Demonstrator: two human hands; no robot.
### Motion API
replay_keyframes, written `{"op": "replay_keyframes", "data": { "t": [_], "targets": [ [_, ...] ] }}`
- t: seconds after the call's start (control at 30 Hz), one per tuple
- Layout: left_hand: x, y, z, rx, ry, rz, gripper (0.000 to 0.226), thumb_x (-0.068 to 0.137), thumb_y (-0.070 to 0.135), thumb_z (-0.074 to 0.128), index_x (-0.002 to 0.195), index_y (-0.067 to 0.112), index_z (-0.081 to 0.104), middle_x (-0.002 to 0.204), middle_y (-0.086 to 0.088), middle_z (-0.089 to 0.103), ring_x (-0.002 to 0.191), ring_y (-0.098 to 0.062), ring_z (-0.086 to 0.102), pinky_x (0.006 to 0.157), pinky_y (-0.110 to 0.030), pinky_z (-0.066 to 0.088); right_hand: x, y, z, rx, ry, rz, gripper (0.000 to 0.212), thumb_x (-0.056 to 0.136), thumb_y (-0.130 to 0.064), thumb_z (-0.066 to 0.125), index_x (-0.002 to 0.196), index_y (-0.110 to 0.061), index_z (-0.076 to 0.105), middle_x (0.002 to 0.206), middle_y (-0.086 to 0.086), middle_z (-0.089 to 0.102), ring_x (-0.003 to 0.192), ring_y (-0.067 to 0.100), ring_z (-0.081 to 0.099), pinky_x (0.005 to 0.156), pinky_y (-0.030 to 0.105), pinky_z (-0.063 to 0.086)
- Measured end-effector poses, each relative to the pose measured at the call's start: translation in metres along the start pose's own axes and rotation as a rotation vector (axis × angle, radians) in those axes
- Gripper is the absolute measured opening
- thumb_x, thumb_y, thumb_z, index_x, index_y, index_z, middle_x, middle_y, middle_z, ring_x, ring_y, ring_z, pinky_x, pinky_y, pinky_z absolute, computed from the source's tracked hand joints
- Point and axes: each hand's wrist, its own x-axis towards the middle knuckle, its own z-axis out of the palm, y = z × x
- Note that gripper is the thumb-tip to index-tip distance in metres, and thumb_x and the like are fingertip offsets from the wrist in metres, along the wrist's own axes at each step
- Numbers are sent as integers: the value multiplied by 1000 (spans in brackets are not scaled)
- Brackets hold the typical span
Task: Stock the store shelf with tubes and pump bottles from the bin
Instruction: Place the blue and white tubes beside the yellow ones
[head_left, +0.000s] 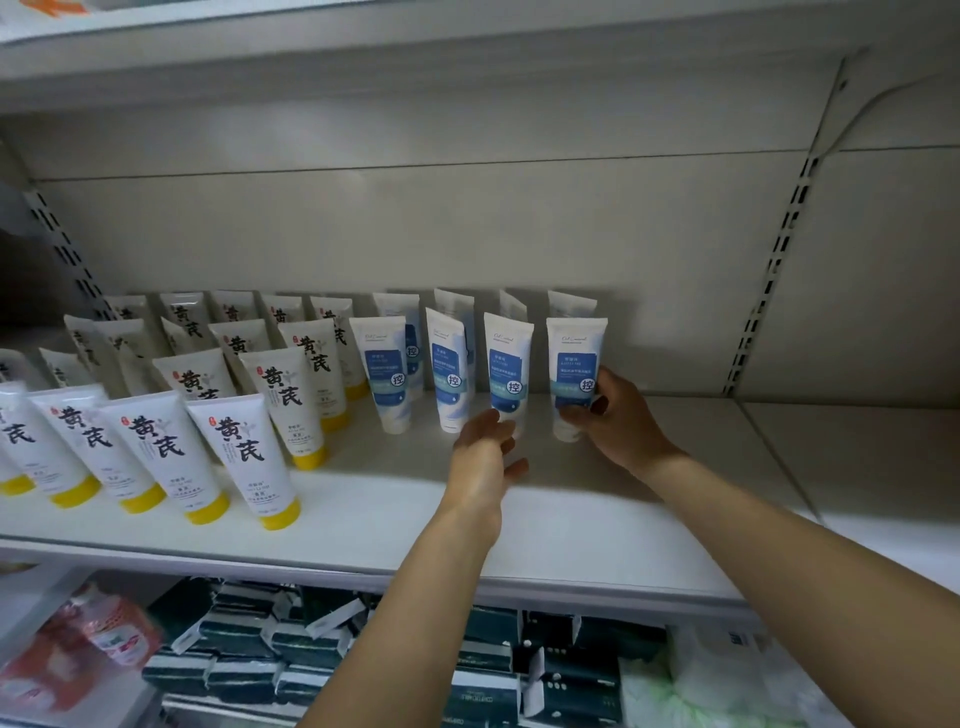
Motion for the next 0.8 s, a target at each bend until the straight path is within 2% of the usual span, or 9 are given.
{"op": "replay_keyframes", "data": {
  "t": [0.13,0.23,0.33,0.47,0.57,0.63,0.7,0.8],
  "targets": [
    [0,2,1,1,-5,-6,25,97,9,48,121,16,53,109,-6,59,113,-29,54,88,-41,51,2,-2,-5,13,-36,0,42,79,5,69,116,-12,60,104,-1,66,85,5,62,73,18,46],
    [-1,1,2,4,-1,-14,26,97,10,48,123,15,53,117,-9,58,114,-29,54,89,-42,51,3,-4,-7,31,-68,-2,44,80,7,68,118,-13,58,109,1,66,94,11,63,78,14,48],
    [-2,1,3,-7,-5,-24,28,98,11,49,125,16,52,120,-10,58,116,-29,54,91,-43,51,2,-4,-7,40,-72,4,45,80,6,68,120,-11,58,112,4,66,98,17,64,82,21,50],
    [-5,2,2,-26,4,-39,23,97,11,50,120,17,53,114,-9,59,113,-28,55,90,-44,51,-2,-5,-7,6,-37,55,40,80,0,71,118,-7,59,108,3,65,96,18,62,73,16,48],
    [-8,4,1,-45,6,-53,25,98,12,50,122,14,54,117,-12,59,109,-28,57,84,-42,53,-9,-2,-6,-64,29,125,40,80,-6,73,117,-7,58,110,4,62,99,20,59,79,25,43],
    [-11,5,0,-69,7,-55,27,98,12,50,124,12,55,118,-13,60,101,-26,60,78,-40,55,-16,0,-7,-117,77,189,41,79,-12,75,116,-11,56,108,4,59,97,21,57,78,26,41],
    [-17,5,0,-104,1,-49,27,99,13,49,125,10,55,117,-13,60,95,-24,63,76,-39,55,-25,-1,-10,-139,106,232,34,81,-16,72,111,-12,57,102,5,60,92,23,58,75,27,42],
    [-28,2,-2,-160,-14,-40,26,100,14,47,124,9,56,112,-13,66,91,-23,66,76,-38,55,-41,-7,-15,-138,84,257,10,87,-18,63,98,-18,64,96,2,65,87,20,60,75,26,45]
  ]
}}
